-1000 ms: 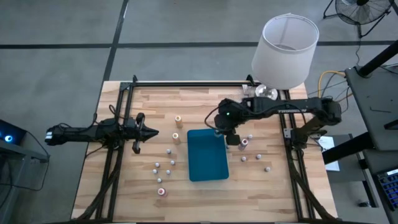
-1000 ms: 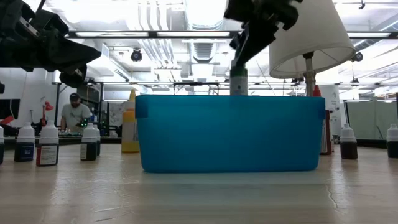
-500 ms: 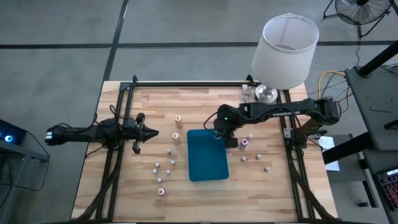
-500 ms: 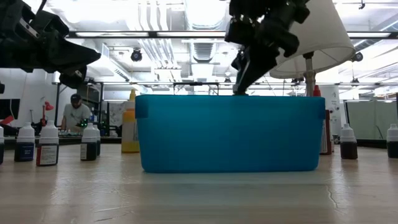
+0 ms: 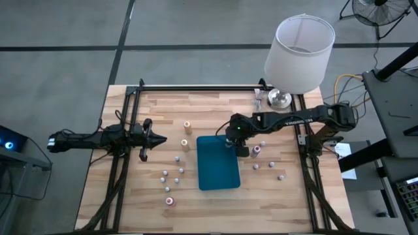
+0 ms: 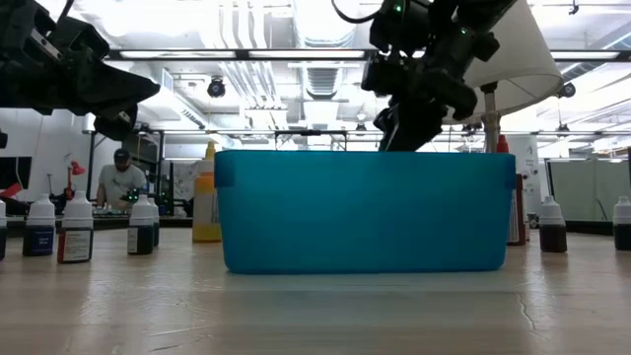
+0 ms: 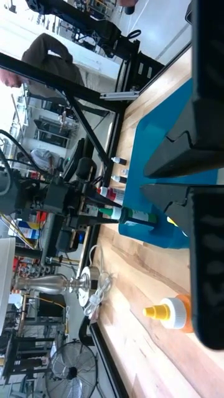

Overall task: Pick & Place food coloring
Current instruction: Put the large green food coloring bottle into the blue bin

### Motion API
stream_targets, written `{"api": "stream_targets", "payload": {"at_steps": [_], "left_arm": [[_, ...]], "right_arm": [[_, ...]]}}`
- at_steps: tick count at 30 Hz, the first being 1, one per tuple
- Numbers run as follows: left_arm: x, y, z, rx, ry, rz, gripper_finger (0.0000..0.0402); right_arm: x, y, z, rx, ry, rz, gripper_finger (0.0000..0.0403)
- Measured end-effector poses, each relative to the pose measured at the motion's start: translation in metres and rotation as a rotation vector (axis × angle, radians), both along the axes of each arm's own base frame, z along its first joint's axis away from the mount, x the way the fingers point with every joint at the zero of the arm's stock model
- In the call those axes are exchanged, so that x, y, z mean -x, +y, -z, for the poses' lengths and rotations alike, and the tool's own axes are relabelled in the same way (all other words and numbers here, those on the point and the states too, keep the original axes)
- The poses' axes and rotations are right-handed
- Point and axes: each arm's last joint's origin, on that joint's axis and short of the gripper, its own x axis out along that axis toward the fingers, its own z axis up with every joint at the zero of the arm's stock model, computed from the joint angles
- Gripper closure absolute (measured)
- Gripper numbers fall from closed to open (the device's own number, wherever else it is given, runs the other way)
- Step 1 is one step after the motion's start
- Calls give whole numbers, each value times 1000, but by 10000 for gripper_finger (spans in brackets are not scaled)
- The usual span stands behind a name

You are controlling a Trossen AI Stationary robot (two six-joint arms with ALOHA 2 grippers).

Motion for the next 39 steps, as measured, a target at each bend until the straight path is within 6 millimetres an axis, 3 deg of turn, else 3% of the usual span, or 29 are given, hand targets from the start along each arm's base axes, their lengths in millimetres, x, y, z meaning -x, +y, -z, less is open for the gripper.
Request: {"api": "stream_targets", "payload": {"at_steps": [28, 39], "left_arm": [[0, 0, 0, 0, -1, 0, 402], [0, 0, 0, 0, -1, 0, 402]], "right_arm": [[0, -4, 5, 8, -33, 30, 293], [0, -4, 5, 16, -34, 20, 236]]}}
